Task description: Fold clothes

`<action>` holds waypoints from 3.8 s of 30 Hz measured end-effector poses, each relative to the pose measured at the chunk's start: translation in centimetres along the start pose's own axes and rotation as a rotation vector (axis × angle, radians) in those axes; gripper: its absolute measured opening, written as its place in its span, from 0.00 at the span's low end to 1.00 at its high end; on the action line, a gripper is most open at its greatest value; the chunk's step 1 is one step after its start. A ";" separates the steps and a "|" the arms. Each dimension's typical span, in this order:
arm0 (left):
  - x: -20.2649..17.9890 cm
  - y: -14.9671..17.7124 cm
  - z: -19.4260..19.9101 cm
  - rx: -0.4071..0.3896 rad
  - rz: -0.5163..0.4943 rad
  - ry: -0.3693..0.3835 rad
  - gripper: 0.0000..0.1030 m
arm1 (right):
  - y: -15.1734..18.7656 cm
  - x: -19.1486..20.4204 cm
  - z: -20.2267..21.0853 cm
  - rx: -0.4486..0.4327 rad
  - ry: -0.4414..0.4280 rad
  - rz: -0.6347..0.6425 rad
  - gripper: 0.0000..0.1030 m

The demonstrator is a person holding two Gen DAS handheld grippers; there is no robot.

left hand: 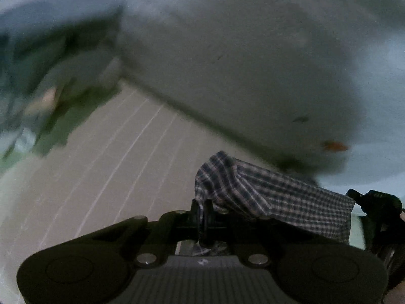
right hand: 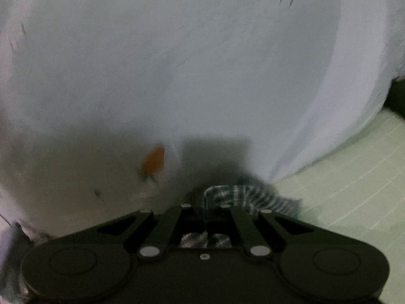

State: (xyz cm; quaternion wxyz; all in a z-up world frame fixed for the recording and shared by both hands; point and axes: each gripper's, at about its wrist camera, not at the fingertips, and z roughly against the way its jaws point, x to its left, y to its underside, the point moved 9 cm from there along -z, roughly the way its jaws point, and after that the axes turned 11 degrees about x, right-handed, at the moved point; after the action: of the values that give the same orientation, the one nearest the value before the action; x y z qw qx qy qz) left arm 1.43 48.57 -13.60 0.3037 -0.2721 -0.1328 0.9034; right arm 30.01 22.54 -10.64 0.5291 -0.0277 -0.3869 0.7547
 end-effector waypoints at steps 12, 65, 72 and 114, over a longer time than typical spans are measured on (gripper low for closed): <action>3.4 2.2 -4.5 0.128 0.109 -0.041 0.04 | 6.4 -5.7 -3.4 0.169 0.148 -0.075 0.41; -7.6 32.8 9.5 0.255 -0.365 -0.055 0.68 | 35.7 -12.8 22.9 0.165 0.174 0.164 0.78; -7.4 35.2 11.6 0.219 -0.340 -0.071 0.68 | 35.9 -11.5 24.4 0.155 0.084 0.284 0.00; -8.1 29.2 0.9 0.274 -0.207 -0.018 0.61 | 32.2 -13.4 19.2 0.216 0.012 -0.086 0.51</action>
State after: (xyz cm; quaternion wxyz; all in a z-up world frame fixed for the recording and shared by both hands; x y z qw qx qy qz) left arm -7.55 20.65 -21.40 0.4281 -0.2047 -0.0385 0.8794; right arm 2.20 -3.60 -21.90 0.5631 0.0414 -0.3010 0.7685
